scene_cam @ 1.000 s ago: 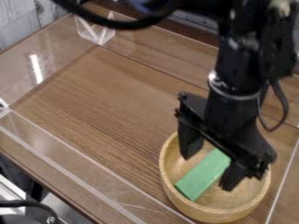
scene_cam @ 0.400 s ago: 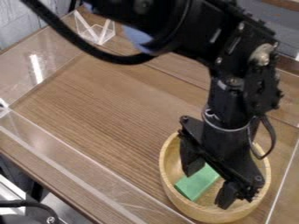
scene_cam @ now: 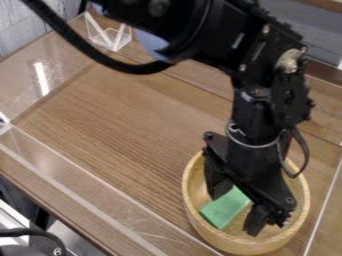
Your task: Remove the green block from inside the brown bowl and put it on the table
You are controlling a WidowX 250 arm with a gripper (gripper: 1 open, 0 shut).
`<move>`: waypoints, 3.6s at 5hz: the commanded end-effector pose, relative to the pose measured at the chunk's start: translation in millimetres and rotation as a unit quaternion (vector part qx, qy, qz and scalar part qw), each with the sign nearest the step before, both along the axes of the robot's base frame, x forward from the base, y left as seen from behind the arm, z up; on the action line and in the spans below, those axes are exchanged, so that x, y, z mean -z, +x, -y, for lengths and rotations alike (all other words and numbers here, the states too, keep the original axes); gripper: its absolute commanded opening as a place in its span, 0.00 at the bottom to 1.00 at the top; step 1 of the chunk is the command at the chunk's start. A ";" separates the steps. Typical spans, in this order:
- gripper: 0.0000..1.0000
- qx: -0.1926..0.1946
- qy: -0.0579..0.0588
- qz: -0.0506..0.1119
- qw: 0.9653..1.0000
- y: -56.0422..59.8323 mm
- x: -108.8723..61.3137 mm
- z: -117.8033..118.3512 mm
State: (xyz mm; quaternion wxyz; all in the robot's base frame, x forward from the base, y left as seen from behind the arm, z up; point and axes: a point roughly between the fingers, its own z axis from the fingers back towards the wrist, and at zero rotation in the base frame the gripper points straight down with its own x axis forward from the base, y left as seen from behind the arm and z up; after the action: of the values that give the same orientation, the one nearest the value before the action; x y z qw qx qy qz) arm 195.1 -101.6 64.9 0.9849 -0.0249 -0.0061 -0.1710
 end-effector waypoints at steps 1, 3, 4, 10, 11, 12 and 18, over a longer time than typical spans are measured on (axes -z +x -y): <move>1.00 -0.004 -0.011 0.011 1.000 6.4 -4.1 -0.9; 1.00 -0.009 -0.017 0.005 1.000 9.3 1.2 -4.0; 1.00 -0.013 -0.020 0.003 1.000 10.6 3.5 -5.6; 0.00 -0.028 -0.028 -0.007 0.999 12.4 10.6 -11.2; 0.00 -0.034 -0.028 -0.012 0.999 11.5 2.6 -13.5; 0.00 -0.043 -0.029 -0.015 0.999 11.7 -8.8 -16.4; 0.00 -0.169 -0.025 0.049 0.984 3.0 -91.9 -15.1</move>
State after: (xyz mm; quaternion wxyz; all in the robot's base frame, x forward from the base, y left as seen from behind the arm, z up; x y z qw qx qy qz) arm 195.2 -87.2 145.7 0.9987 -0.0319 -0.0391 -0.0064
